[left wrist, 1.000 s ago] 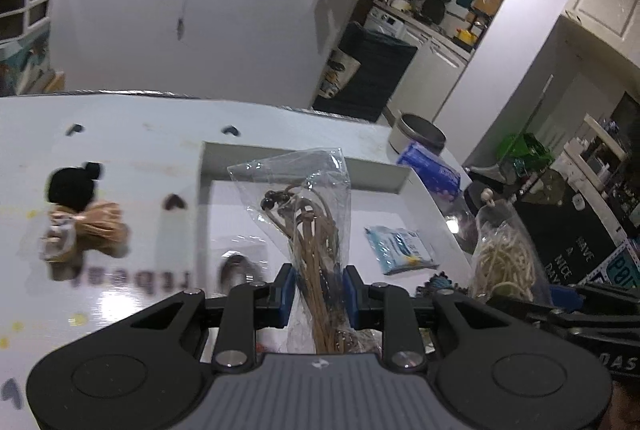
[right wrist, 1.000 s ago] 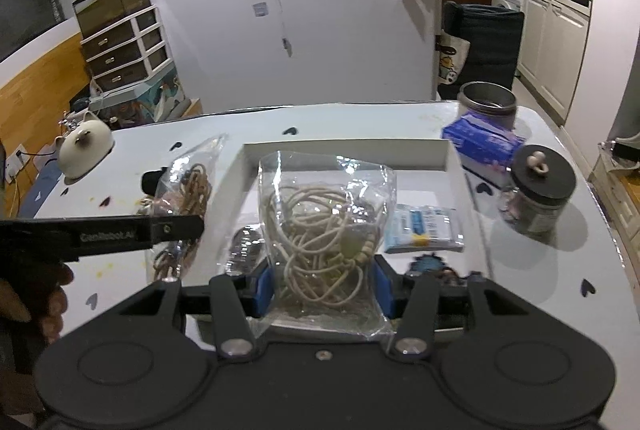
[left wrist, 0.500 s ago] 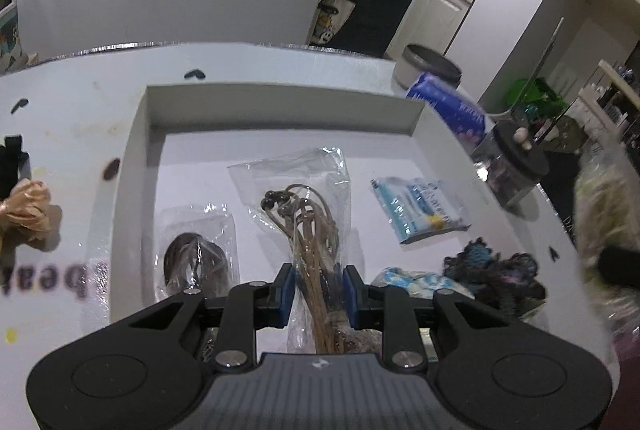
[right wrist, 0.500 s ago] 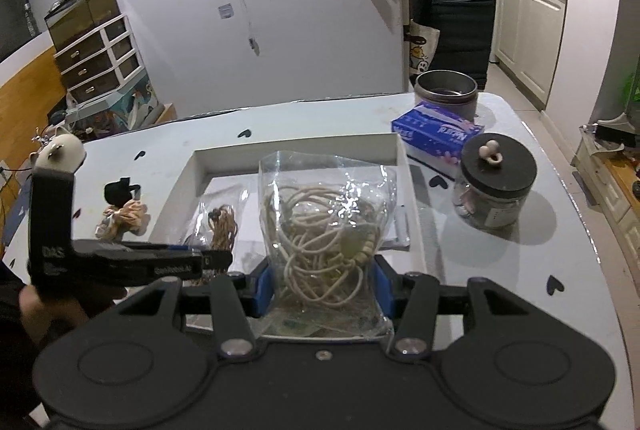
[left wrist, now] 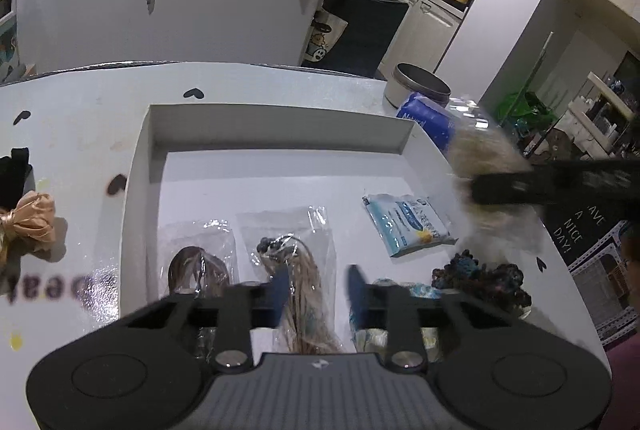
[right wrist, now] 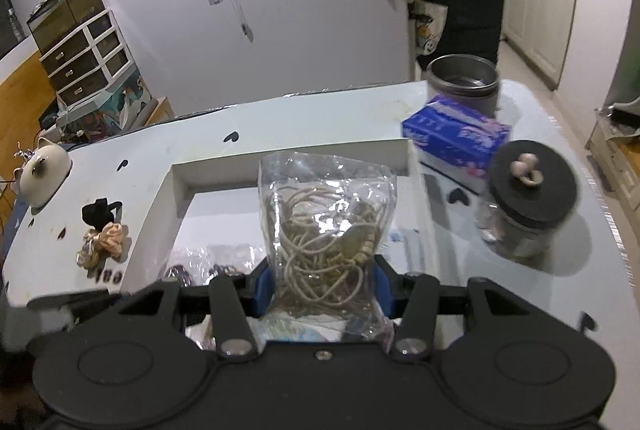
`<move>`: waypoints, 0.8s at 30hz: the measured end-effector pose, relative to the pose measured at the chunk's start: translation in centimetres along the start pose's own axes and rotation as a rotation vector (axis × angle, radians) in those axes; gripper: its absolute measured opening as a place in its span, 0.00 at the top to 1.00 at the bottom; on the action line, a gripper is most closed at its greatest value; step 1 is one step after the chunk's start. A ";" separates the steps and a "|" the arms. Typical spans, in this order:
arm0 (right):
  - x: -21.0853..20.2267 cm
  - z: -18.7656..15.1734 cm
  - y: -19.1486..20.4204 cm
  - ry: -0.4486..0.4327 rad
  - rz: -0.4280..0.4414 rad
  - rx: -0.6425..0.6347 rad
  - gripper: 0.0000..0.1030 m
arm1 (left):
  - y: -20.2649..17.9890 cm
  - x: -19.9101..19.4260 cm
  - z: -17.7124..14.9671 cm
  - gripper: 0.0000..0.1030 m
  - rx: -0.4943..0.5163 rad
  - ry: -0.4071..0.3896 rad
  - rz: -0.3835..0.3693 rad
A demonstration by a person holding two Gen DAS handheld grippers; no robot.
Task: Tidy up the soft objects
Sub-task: 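Open both tools to drop the cord bags into the tray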
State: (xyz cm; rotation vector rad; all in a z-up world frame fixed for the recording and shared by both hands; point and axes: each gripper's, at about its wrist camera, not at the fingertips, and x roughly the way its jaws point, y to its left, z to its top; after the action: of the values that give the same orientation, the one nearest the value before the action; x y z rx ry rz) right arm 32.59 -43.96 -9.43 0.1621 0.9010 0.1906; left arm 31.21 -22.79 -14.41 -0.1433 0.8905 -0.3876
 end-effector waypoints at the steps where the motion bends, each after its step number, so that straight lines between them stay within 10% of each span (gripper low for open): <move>1: 1.0 0.5 0.2 0.014 0.010 0.001 0.50 | 0.0 0.2 0.1 0.81 -0.003 0.003 -0.004; 14: 9.7 1.0 2.7 0.204 0.069 0.013 0.48 | 1.1 3.6 -1.3 0.80 -0.036 0.090 0.054; 18: 9.4 0.9 2.8 0.186 0.036 0.010 0.22 | 1.4 3.8 -1.3 0.80 -0.036 0.084 0.085; 24: 7.5 1.7 2.6 0.113 0.047 -0.003 0.52 | 1.2 3.7 -1.3 0.80 -0.034 0.087 0.110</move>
State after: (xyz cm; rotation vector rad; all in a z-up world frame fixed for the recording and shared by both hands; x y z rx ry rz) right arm 38.26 -39.81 -13.50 0.1712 1.0100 0.2464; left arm 32.59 -23.02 -18.29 -0.1091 0.9871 -0.2779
